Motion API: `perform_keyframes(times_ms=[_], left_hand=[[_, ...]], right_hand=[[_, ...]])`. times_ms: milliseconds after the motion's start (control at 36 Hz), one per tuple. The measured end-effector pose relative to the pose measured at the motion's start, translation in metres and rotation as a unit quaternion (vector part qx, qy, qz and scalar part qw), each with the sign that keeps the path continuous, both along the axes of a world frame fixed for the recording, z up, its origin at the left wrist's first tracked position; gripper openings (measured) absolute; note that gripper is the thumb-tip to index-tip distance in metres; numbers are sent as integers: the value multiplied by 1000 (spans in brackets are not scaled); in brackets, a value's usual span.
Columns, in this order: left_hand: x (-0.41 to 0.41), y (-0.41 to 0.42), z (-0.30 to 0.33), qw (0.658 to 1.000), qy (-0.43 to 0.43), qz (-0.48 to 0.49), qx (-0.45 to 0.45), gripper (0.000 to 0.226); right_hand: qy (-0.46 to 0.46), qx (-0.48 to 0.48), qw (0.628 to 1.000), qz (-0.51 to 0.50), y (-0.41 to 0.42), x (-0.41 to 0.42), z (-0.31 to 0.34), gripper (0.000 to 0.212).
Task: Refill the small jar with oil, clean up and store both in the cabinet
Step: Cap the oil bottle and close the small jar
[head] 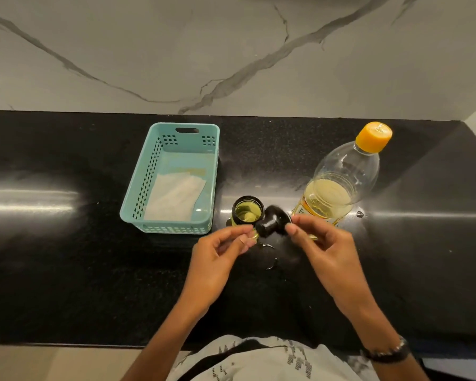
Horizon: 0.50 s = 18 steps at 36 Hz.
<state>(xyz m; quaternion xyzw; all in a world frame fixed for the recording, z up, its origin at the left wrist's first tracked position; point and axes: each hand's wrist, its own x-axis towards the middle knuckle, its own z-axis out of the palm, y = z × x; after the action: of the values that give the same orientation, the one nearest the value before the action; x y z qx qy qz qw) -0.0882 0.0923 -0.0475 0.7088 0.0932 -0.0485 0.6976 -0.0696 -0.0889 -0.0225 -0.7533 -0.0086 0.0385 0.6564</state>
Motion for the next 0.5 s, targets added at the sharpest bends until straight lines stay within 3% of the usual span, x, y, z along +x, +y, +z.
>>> perform_keyframes(times_ms=[83, 194, 278, 333, 500], left_hand=[[10, 8, 12, 994, -76, 43, 67, 24], [23, 16, 11, 976, -125, 99, 150, 25], [28, 16, 5, 967, -140, 103, 187, 28], [29, 14, 1, 963, -142, 92, 207, 29], [29, 10, -9, 963, -141, 63, 220, 31]], right_hand=[[-193, -130, 973, 4, 9, 16, 7, 20], [-322, -295, 899, 34, 22, 35, -2, 18], [-365, -395, 841, 64, 28, 41, -13, 13], [-373, -427, 820, 73, 30, 41, -17, 12], [-346, -445, 821, 97, 30, 42, -22, 20]])
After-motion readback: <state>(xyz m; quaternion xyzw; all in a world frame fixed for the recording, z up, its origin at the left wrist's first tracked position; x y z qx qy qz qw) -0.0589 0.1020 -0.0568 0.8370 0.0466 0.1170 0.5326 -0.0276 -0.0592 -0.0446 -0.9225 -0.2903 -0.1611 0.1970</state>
